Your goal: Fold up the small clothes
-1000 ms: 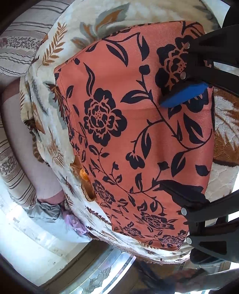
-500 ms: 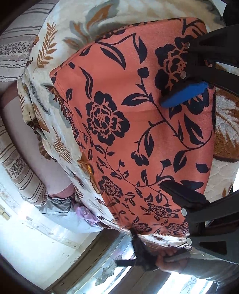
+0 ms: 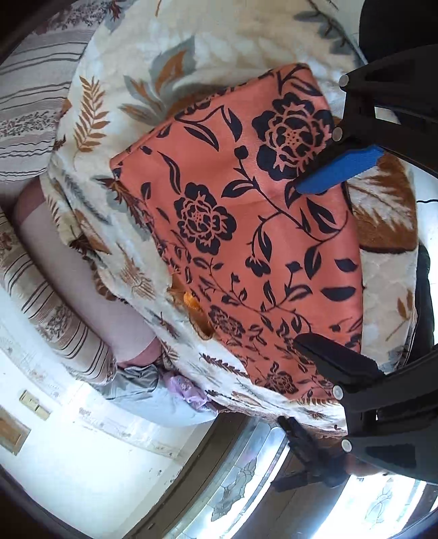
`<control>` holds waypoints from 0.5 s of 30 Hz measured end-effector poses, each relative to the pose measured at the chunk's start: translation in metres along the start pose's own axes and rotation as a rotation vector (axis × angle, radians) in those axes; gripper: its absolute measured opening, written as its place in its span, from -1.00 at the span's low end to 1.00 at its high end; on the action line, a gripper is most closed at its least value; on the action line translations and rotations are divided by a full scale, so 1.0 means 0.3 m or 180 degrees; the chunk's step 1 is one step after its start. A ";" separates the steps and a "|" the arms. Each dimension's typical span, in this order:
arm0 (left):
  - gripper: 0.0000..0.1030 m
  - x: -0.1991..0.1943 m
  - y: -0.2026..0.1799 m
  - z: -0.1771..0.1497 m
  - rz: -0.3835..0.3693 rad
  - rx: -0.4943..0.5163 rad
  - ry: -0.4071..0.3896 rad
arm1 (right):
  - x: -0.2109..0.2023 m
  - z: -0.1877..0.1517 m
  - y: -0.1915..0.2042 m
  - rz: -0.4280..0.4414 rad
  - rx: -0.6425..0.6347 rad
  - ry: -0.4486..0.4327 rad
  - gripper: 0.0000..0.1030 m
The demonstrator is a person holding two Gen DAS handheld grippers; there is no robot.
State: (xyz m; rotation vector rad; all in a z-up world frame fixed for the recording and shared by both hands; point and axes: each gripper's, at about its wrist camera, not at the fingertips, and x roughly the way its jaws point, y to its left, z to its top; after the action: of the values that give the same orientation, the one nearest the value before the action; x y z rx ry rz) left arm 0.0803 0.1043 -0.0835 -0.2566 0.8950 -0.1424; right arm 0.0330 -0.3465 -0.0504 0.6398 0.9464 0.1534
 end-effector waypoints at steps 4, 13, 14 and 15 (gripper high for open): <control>-0.26 0.160 0.015 -0.181 0.0247 0.0075 0.0614 | 0.017 0.009 -0.053 0.0038 0.0187 0.0004 0.71; 0.01 0.003 -0.072 -0.190 0.0409 0.0412 0.0295 | -0.015 0.016 -0.159 -0.0038 0.0721 -0.0009 0.71; 0.01 0.067 -0.059 -0.219 0.0479 0.0431 0.0592 | -0.017 0.027 -0.149 0.0045 0.0660 -0.0021 0.71; 0.03 0.105 -0.048 -0.244 0.0585 0.0454 0.0699 | -0.018 0.034 -0.157 0.0067 0.0657 -0.0068 0.71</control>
State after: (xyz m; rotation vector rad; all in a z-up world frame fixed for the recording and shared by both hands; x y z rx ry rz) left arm 0.0421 0.0715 -0.1469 -0.0251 1.1162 -0.0639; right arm 0.0310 -0.3910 -0.0693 0.8403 0.9422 0.0676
